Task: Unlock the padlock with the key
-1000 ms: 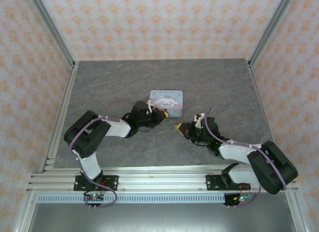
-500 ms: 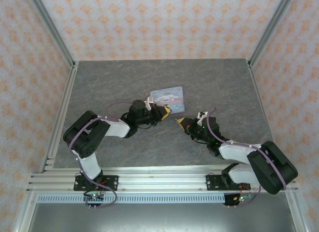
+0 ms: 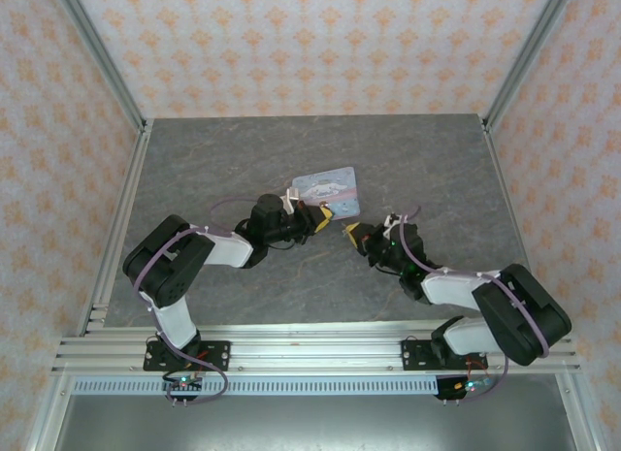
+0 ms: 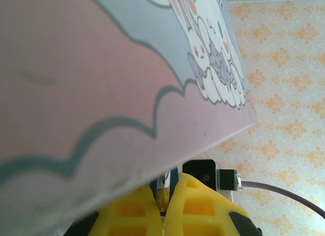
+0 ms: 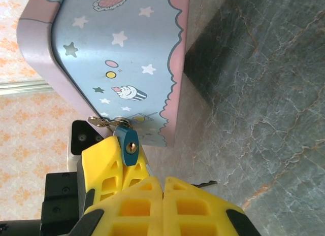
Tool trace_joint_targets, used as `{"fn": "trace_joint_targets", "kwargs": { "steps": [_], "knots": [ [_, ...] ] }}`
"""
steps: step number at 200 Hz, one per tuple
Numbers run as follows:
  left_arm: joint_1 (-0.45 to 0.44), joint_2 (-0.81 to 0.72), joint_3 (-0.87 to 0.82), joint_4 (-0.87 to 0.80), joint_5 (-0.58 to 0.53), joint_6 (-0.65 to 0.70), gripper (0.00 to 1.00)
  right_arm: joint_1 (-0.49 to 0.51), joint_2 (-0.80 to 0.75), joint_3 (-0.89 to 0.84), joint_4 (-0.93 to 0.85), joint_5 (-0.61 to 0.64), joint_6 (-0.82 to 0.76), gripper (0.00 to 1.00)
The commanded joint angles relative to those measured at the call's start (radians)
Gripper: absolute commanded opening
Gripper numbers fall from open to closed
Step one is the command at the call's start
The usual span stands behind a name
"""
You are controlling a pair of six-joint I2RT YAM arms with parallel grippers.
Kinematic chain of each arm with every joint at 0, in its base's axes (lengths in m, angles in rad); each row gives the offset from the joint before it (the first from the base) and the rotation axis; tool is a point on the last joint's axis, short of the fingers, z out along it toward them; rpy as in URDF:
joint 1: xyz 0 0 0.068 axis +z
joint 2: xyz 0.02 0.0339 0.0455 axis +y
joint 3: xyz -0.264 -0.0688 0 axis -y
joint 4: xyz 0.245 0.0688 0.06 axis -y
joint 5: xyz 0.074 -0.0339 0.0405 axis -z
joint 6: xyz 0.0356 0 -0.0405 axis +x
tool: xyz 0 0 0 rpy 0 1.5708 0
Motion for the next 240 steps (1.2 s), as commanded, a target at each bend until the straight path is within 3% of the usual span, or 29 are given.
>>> {"fn": "trace_joint_targets", "kwargs": {
  "steps": [1,240],
  "knots": [
    [-0.003,-0.002,0.001,0.050,-0.014,-0.014,0.00,0.010,0.025,0.039,0.067,0.022,0.022,0.00],
    [-0.027,0.012,0.017,0.054,-0.016,-0.017,0.00,0.027,0.137,0.114,0.123,0.003,0.038,0.00]
  ]
}}
